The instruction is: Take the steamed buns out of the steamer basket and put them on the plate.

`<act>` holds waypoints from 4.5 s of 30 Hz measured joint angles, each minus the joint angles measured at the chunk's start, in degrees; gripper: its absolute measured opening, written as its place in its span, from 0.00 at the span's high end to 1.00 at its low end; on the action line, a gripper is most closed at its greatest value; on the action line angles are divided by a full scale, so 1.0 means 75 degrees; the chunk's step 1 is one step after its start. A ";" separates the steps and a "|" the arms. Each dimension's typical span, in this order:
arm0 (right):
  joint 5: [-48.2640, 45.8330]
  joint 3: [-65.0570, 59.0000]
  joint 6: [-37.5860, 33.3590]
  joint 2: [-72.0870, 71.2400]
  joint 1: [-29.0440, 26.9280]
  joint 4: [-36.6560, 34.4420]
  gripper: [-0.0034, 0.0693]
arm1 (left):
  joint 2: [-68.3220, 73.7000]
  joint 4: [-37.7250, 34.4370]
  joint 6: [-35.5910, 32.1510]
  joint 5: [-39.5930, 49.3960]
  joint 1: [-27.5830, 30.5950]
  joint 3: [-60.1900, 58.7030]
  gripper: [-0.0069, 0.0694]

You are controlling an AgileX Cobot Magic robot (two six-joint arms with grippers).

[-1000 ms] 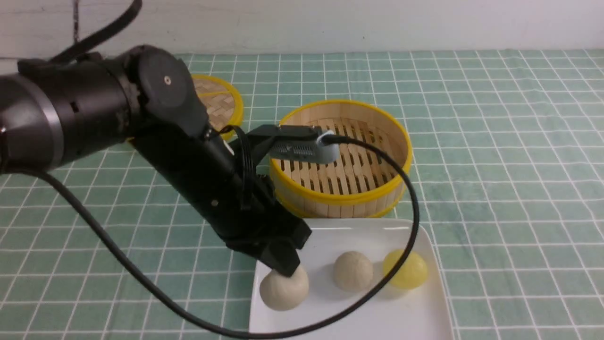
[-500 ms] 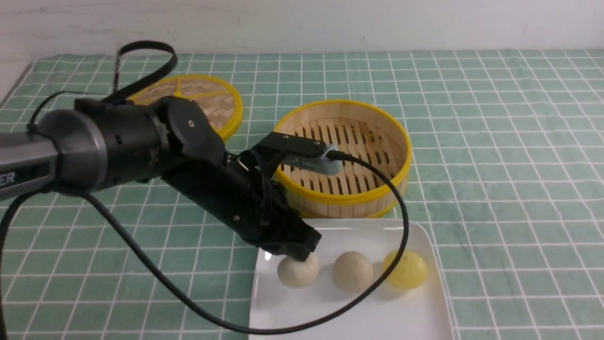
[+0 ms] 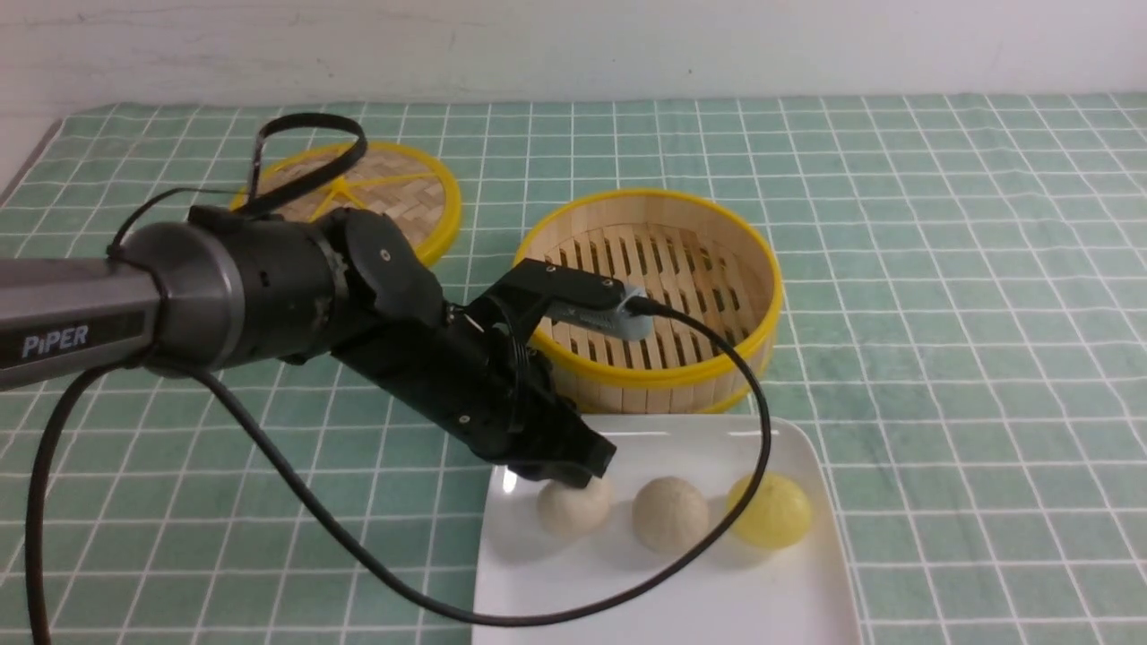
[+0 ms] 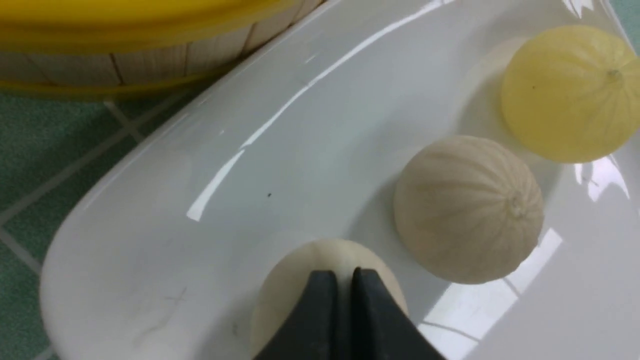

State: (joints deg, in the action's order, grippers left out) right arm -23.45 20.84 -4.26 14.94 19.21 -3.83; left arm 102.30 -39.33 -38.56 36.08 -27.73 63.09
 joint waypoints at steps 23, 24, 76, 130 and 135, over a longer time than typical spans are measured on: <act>0.1582 0.0000 0.0000 0.0000 0.0000 0.0092 0.27 | -0.1181 0.1085 -0.0725 -0.2065 0.0000 0.1487 0.20; 0.1795 0.0000 0.0000 0.0000 0.0000 0.0159 0.28 | -0.1306 0.1156 -0.0725 -0.2265 0.0000 0.1612 0.20; 0.0036 0.0639 0.0000 0.0000 0.0000 0.1003 0.39 | -1.1324 0.5244 0.4453 0.1504 0.4004 -0.3362 0.23; 0.1140 -0.1974 0.1631 -0.1648 -0.2631 0.2093 0.96 | -1.1336 0.5244 0.4453 0.1542 0.4004 -0.4129 0.24; 0.1158 -0.2326 0.2109 -0.1938 -0.3019 0.1972 0.96 | -1.1336 0.5244 0.4453 0.1542 0.4004 -0.4129 0.24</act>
State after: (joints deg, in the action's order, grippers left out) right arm -14.77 3.40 11.55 0.41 -3.44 10.96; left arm 17.28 0.00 -5.15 47.65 2.31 32.12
